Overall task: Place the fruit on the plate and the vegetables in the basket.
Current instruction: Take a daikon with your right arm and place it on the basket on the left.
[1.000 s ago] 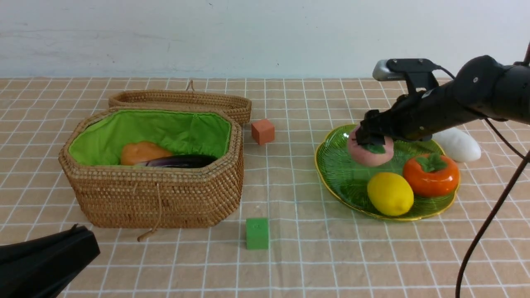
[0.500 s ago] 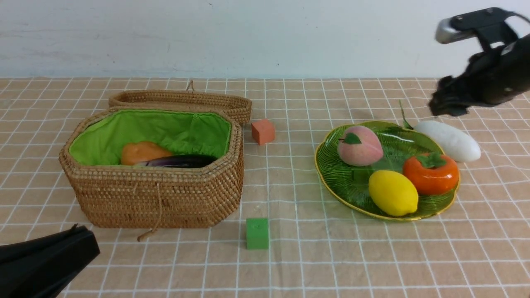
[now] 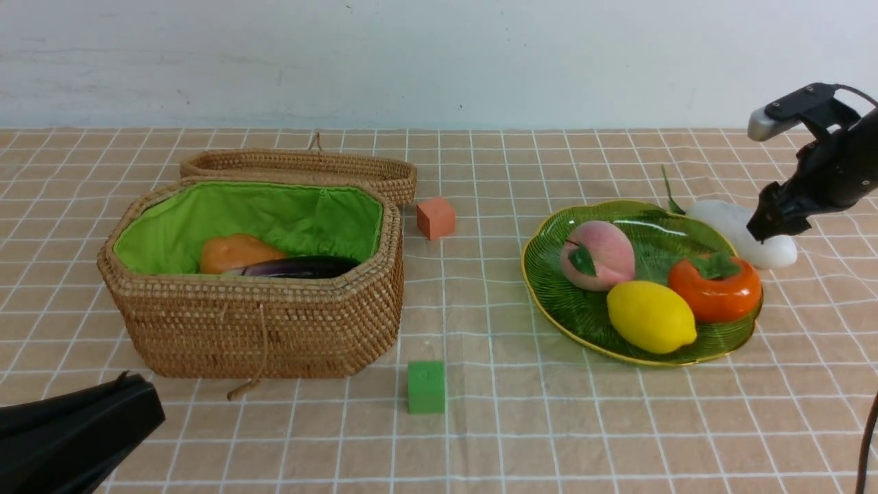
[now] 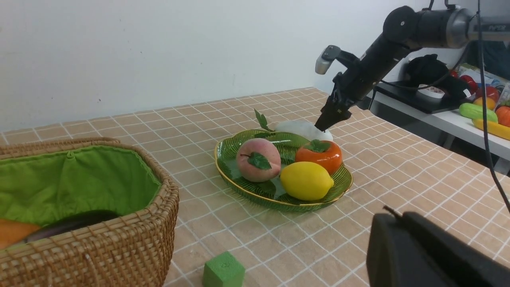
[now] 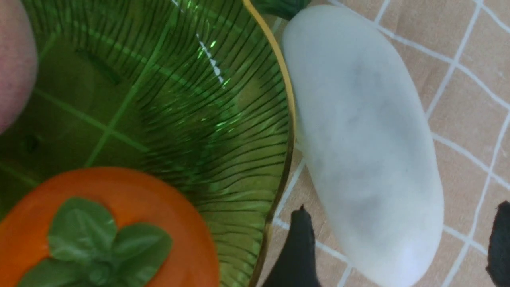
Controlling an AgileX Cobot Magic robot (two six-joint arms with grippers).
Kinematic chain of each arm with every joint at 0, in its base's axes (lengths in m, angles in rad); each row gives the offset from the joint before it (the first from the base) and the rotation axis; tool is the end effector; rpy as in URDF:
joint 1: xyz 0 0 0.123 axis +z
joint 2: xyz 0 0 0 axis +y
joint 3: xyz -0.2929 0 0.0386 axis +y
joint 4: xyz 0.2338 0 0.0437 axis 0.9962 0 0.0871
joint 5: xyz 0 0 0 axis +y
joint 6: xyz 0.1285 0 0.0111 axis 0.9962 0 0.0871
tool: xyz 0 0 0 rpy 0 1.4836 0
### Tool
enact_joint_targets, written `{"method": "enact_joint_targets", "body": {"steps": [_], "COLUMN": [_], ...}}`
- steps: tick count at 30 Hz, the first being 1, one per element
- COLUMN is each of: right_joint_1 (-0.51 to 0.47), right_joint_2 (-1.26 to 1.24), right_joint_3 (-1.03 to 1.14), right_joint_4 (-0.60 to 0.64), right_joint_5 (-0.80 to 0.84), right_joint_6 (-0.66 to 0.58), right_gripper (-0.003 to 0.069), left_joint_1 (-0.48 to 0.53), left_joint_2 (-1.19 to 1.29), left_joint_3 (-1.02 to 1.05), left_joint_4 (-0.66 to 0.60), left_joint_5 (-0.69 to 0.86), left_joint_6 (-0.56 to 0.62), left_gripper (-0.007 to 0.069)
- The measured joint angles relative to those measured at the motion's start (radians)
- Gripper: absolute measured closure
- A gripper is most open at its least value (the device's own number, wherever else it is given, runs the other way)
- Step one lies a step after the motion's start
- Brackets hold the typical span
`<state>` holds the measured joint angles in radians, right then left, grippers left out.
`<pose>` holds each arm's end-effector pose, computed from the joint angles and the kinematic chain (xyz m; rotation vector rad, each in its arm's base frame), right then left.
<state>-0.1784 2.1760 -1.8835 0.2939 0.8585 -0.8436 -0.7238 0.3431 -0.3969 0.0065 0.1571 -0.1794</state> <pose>0.4953 -0.0606 0.2076 -0.6738 2.4829 -0.0183 0.0729 -0.0643 0.3119 0.4427 1.5696 -0.6950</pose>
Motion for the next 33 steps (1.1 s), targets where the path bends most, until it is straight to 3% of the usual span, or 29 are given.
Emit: {"method": "enact_joint_targets", "body": {"steps": [24, 29, 33], "right_joint_1": [0.0, 0.0, 0.0], "right_joint_2": [0.177, 0.179, 0.165], "right_joint_3": [-0.083, -0.085, -0.085], "right_joint_4": [0.001, 0.005, -0.022], "right_joint_5": [-0.055, -0.061, -0.056], "right_joint_6": [-0.055, -0.059, -0.02], "right_gripper": [0.0071, 0.0165, 0.0165], "left_joint_1": [0.0, 0.0, 0.0], "left_joint_2": [0.0, 0.0, 0.0], "left_joint_3": [0.0, 0.0, 0.0], "left_joint_4": [0.014, 0.016, 0.016], "left_joint_5": [0.001, 0.001, 0.001], "left_joint_6": [0.0, 0.0, 0.0], "left_gripper": [0.0599, 0.0599, 0.0599]}}
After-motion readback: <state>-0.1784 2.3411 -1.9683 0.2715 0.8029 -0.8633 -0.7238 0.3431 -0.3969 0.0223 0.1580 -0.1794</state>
